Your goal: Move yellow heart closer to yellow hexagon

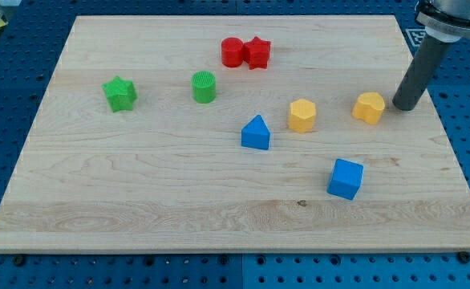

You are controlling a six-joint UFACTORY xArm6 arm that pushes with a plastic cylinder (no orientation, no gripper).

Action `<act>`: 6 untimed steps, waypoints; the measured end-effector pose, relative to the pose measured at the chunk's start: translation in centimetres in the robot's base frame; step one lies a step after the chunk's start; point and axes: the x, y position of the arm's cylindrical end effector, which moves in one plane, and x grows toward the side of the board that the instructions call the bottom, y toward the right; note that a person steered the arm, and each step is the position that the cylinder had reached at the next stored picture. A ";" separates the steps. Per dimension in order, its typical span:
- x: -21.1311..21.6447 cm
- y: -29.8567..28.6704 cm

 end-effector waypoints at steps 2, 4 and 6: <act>0.6 -2.1; 0.6 -4.4; 0.6 -7.2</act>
